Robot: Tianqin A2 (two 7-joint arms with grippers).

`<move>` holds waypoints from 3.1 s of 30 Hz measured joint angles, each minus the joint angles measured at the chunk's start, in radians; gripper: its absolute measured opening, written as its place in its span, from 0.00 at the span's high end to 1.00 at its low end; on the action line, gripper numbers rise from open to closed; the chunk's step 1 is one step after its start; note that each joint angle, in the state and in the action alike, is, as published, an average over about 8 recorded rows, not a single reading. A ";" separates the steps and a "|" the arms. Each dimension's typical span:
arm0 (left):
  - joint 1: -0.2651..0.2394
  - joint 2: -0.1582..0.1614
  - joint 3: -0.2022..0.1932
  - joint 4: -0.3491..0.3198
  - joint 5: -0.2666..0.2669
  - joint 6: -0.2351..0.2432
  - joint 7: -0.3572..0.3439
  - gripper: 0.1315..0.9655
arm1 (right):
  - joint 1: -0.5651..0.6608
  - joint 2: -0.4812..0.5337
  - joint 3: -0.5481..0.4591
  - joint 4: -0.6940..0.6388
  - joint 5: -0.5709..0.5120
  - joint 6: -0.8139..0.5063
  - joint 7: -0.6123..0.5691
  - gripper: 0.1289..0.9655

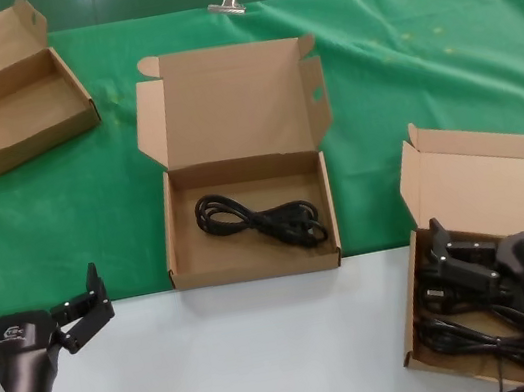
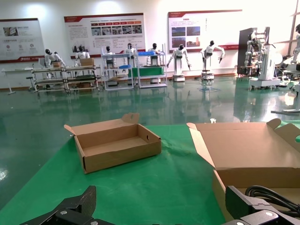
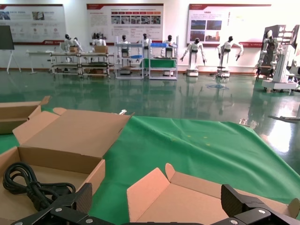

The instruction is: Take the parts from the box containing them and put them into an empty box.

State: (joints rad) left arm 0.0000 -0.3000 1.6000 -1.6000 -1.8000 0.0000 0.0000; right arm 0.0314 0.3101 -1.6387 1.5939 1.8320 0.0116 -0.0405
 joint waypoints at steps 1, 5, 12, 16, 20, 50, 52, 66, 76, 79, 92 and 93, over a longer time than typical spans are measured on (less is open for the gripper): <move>0.000 0.000 0.000 0.000 0.000 0.000 0.000 0.00 | 0.000 0.000 0.000 0.000 0.000 0.000 0.000 0.00; 0.000 0.000 0.000 0.000 0.000 0.000 0.000 0.00 | 0.000 0.000 0.000 0.000 0.000 0.000 0.000 0.00; 0.000 0.000 0.000 0.000 0.000 0.000 0.000 0.00 | 0.000 0.000 0.000 0.000 0.000 0.000 0.000 0.00; 0.000 0.000 0.000 0.000 0.000 0.000 0.000 0.00 | 0.000 0.000 0.000 0.000 0.000 0.000 0.000 0.00; 0.000 0.000 0.000 0.000 0.000 0.000 0.000 0.00 | 0.000 0.000 0.000 0.000 0.000 0.000 0.000 0.00; 0.000 0.000 0.000 0.000 0.000 0.000 0.000 0.00 | 0.000 0.000 0.000 0.000 0.000 0.000 0.000 0.00; 0.000 0.000 0.000 0.000 0.000 0.000 0.000 0.00 | 0.000 0.000 0.000 0.000 0.000 0.000 0.000 0.00; 0.000 0.000 0.000 0.000 0.000 0.000 0.000 0.00 | 0.000 0.000 0.000 0.000 0.000 0.000 0.000 0.00; 0.000 0.000 0.000 0.000 0.000 0.000 0.000 0.00 | 0.000 0.000 0.000 0.000 0.000 0.000 0.000 0.00; 0.000 0.000 0.000 0.000 0.000 0.000 0.000 0.00 | 0.000 0.000 0.000 0.000 0.000 0.000 0.000 0.00; 0.000 0.000 0.000 0.000 0.000 0.000 0.000 0.00 | 0.000 0.000 0.000 0.000 0.000 0.000 0.000 0.00; 0.000 0.000 0.000 0.000 0.000 0.000 0.000 0.00 | 0.000 0.000 0.000 0.000 0.000 0.000 0.000 0.00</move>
State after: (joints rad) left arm 0.0000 -0.3000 1.6000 -1.6000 -1.8000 0.0000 0.0000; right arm 0.0314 0.3101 -1.6387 1.5939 1.8320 0.0116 -0.0405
